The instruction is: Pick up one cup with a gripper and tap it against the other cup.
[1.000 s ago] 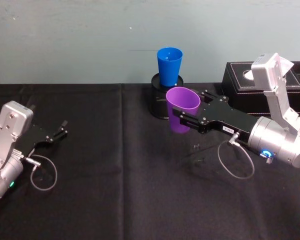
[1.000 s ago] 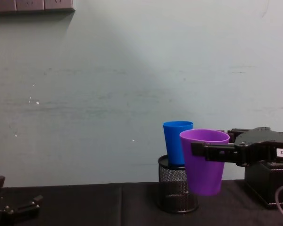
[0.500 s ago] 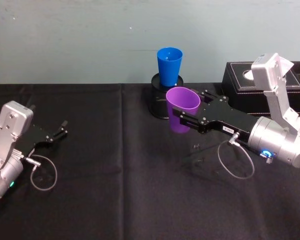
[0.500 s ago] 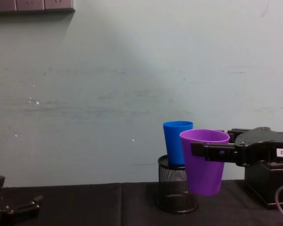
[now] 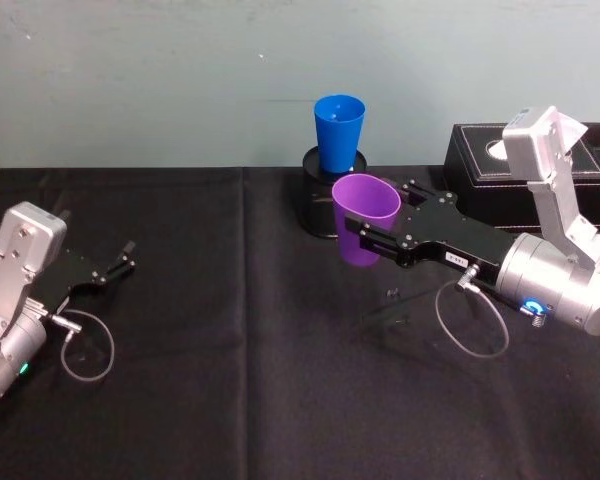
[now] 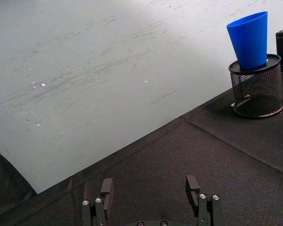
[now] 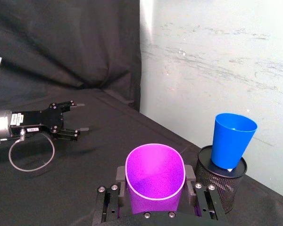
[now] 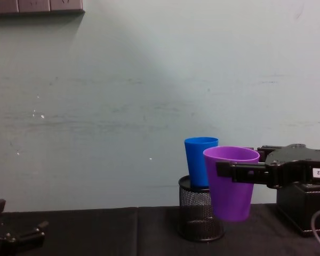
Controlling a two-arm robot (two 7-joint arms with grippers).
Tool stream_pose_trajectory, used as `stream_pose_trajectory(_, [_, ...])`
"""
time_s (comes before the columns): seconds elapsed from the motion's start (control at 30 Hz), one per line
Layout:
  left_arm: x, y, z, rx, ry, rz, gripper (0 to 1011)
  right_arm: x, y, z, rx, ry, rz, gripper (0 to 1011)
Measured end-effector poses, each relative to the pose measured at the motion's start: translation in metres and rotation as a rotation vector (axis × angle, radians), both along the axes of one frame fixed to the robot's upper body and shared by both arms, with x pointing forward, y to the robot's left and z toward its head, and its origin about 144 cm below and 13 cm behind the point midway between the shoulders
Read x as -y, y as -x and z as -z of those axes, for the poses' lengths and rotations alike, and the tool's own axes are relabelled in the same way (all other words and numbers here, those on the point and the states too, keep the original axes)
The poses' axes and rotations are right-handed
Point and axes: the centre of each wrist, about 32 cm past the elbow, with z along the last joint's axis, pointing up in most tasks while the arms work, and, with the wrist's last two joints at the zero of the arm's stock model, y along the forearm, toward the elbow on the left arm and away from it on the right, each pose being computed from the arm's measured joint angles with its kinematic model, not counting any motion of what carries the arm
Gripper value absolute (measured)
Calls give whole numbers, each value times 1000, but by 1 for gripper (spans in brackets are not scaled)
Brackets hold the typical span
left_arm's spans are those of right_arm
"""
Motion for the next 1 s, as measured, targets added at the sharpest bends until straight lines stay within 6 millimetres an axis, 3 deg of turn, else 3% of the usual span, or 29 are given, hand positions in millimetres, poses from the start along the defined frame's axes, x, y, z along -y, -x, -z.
stream_pose_trajectory(0.7, [0, 0, 0, 0, 0, 0, 1000, -1, -1, 1, -5, 1, 3, 719])
stream_pose_trajectory(1.0, [0, 0, 0, 0, 0, 0, 1000, -5, -11, 4, -34, -21, 45, 718])
